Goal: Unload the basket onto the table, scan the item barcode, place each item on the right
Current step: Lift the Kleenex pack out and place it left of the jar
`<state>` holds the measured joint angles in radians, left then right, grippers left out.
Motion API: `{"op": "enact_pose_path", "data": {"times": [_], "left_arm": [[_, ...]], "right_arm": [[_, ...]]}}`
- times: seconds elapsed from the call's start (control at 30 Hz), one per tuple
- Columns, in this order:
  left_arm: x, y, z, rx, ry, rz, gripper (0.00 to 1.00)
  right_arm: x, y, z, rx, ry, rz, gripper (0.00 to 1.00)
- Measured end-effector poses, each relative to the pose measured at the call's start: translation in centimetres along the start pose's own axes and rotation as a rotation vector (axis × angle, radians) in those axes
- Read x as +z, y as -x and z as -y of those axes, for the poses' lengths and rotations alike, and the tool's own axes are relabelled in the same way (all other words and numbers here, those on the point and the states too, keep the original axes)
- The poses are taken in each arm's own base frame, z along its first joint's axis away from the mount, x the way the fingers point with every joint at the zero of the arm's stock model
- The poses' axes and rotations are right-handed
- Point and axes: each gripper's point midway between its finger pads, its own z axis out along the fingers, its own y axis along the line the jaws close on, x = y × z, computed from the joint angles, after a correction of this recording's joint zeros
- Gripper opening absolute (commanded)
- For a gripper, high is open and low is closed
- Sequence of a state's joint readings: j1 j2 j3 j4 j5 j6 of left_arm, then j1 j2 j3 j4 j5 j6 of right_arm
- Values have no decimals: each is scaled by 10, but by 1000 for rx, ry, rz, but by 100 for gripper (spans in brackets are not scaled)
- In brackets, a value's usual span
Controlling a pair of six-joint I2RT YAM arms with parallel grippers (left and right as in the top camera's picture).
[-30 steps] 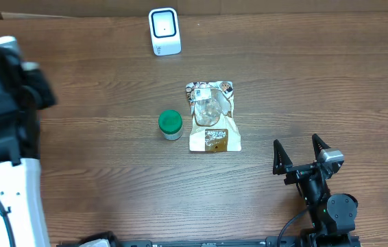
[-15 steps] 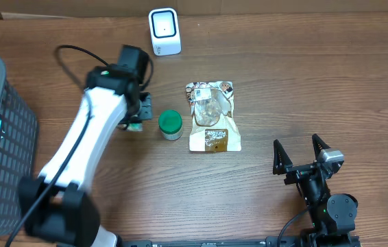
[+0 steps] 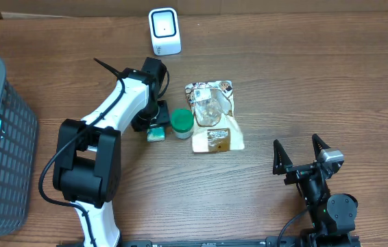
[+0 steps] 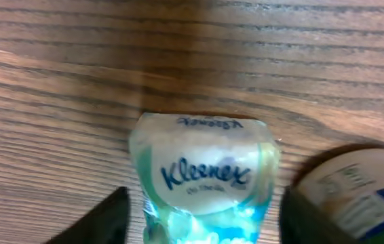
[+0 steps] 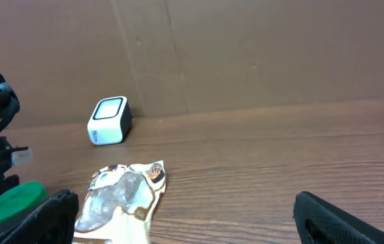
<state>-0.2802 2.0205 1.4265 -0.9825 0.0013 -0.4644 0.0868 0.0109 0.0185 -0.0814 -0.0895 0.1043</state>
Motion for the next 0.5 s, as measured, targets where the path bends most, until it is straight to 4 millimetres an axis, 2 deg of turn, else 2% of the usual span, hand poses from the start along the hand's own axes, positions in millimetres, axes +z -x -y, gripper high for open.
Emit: {"op": "enact_pose_path", "data": {"times": [0.13,0.23,0.4,0.43,0.47,0.5], "left_arm": [[-2,0,4,7,-22,-6,73],[-13,5,9,15,-37,-1,74],[-55,25,18,53,-56,53,75],[-66,28,18,56,-58,73,79],[-80,31,18,57,-54,90,92],[-95,35,17,59,-55,120,100]], "right_arm": [[0,0,0,0,0,0,100],[0,0,0,0,0,0,100],[0,0,0,0,0,0,100],[0,0,0,0,0,-1,100],[0,0,0,0,0,0,100],[0,0,0,0,0,0,100]]}}
